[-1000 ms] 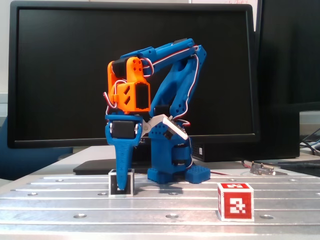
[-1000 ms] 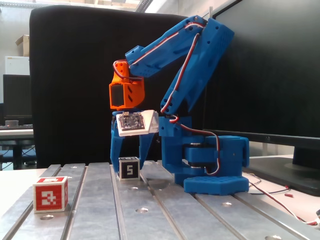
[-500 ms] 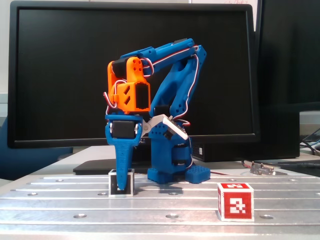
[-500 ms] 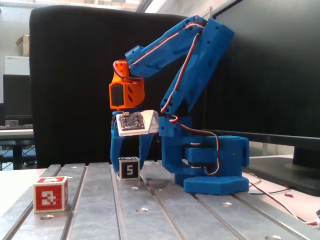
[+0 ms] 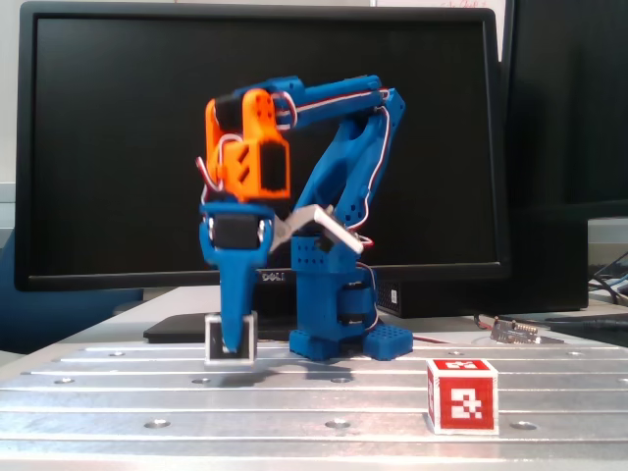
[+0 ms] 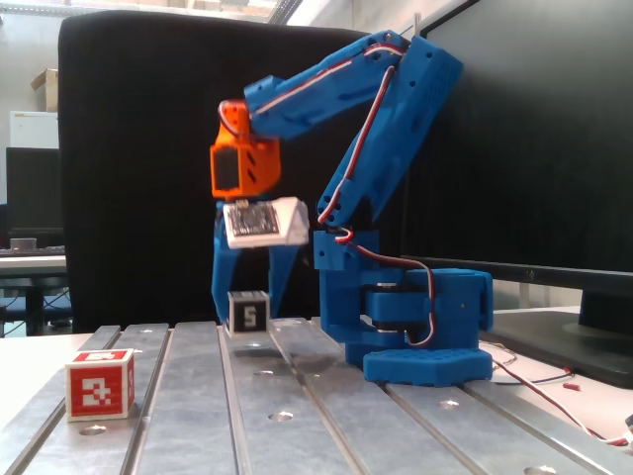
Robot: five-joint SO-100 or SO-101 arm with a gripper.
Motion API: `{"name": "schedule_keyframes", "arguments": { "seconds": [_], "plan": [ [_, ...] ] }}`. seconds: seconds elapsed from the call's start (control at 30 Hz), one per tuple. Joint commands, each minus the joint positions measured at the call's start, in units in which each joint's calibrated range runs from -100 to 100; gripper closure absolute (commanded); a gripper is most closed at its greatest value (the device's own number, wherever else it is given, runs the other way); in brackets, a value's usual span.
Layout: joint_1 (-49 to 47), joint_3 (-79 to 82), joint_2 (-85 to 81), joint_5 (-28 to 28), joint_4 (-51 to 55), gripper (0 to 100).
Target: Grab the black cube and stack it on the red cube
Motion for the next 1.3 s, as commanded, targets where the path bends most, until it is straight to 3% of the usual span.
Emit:
{"name": "schedule_keyframes", "arguments": {
  "seconds": [0.0,0.4,0.87,1.27],
  "plan": [
    [-1.98,-5.01,-0.33,-0.12,2.35,83],
    [-11.87,-13.78,-0.33,-1.07,5.51,83],
    [-29.15,-28.07,9.61,-13.06,10.21,84],
    [-41.40,-46.44,22.81,-27.43,18.34,83]
  ]
}}
